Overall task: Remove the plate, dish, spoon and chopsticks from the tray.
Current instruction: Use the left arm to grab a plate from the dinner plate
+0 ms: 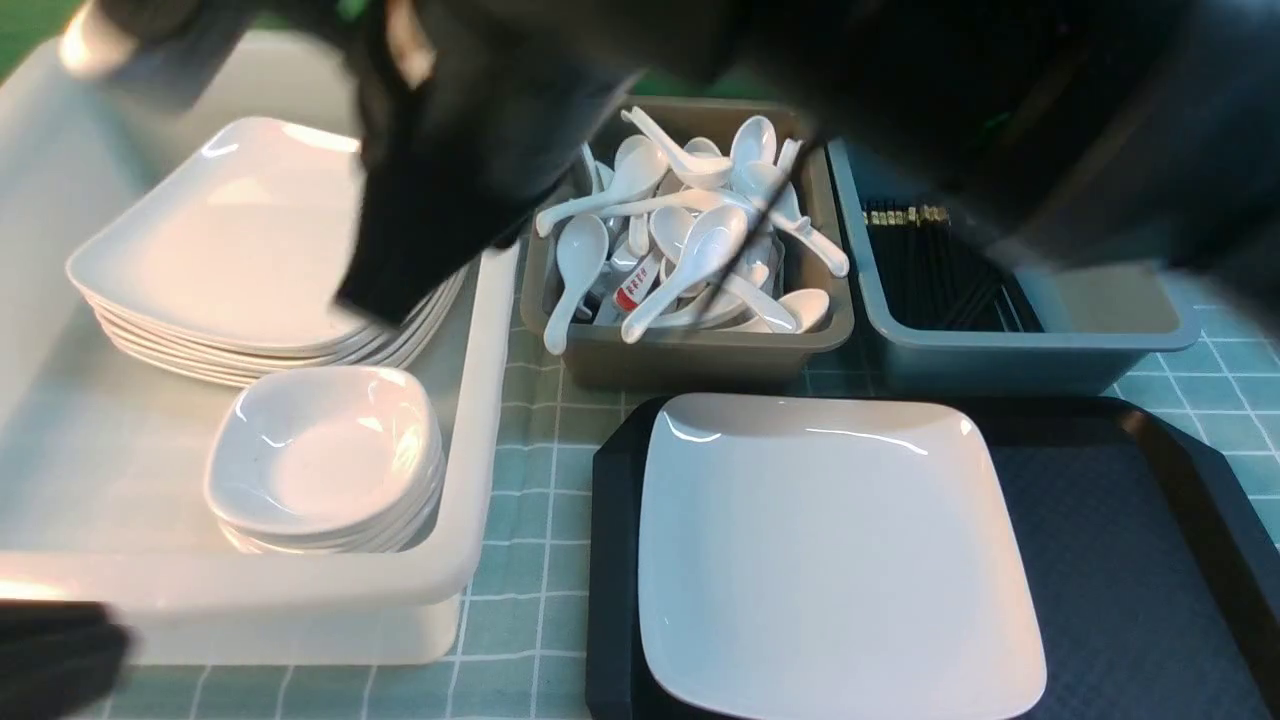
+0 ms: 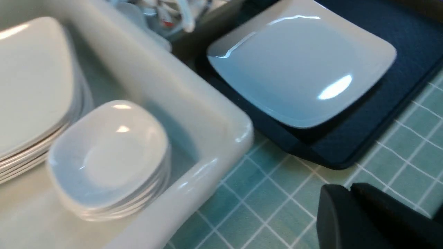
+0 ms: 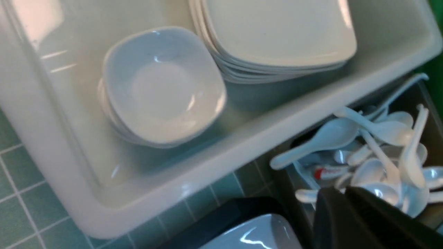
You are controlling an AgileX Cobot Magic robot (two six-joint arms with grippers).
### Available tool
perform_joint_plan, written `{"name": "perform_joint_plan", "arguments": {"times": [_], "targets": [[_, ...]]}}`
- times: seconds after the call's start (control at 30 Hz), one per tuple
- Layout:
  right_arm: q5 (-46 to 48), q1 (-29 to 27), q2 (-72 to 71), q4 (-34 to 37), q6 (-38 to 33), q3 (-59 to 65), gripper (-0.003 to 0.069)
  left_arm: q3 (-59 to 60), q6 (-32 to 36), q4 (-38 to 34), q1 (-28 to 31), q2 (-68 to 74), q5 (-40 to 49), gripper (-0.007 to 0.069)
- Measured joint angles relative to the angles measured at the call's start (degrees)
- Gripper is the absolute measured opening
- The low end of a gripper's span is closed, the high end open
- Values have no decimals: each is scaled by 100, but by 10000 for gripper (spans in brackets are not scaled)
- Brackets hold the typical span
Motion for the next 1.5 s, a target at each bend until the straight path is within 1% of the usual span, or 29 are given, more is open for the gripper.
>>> {"name": "perform_joint_plan", "arguments": {"times": [0.03,0.1,0.17,0.2,0.27,0.3,0.4,0.43,0.5,0.57,0.63,0.7,0.77,0.83,1.0,1.1,1.17,1.27,1.37,1.5], "targets": [[0,-39,-184,-7,95,200,33,0,254,-167,-71,177,-16,17],[0,-87,-638,-38,228,640,23,0,566,-378,-190,469,-68,17],[0,-121,-1184,-49,420,1312,22,0,791,-422,-363,834,-167,17],[0,-135,-1879,-68,638,1963,22,0,943,-352,-560,1151,-298,17],[0,-141,-2789,-120,1066,2981,22,0,1049,-221,-898,1670,-514,17],[0,-147,-2946,-120,1103,3066,22,0,1096,-209,-963,1764,-585,17],[0,-147,-4176,-164,1771,4554,22,-33,1457,-135,-1689,2715,-1131,17],[0,-147,-4552,-158,1988,5010,22,-83,1536,-33,-1914,3119,-1284,17],[0,-147,-5243,-158,2415,5777,22,-282,1625,399,-2422,3885,-1511,17],[0,-148,-5795,-154,2690,6289,22,-473,1678,949,-2788,4665,-1637,19],[0,-153,-6315,-139,2923,6683,22,-640,1695,1492,-3008,5320,-1835,37],[0,-153,-6759,-139,3048,6919,22,-702,1700,1907,-3053,5767,-2119,79],[0,-153,-7009,-135,3108,7022,22,-722,1705,2163,-3059,5997,-2286,127],[0,-153,-7309,-135,3127,7055,22,-739,1755,2374,-3054,6226,-2477,222],[0,-153,-7632,-135,3126,7062,22,-739,2118,2431,-3054,6454,-2803,391],[0,-153,-7688,-140,3126,7073,22,-740,2262,2498,-3054,6588,-3103,455],[0,-153,-7693,-140,3114,7086,22,-740,2311,2571,-3054,6675,-3279,475],[0,-153,-7693,-140,3092,7105,24,-746,2326,2757,-3054,6865,-3340,477],[0,-153,-7693,-140,3092,7125,29,-746,2246,3063,-3054,7066,-3302,451],[0,-153,-7693,-105,3091,7142,33,-793,1949,3586,-3060,7179,-3334,419]]}}
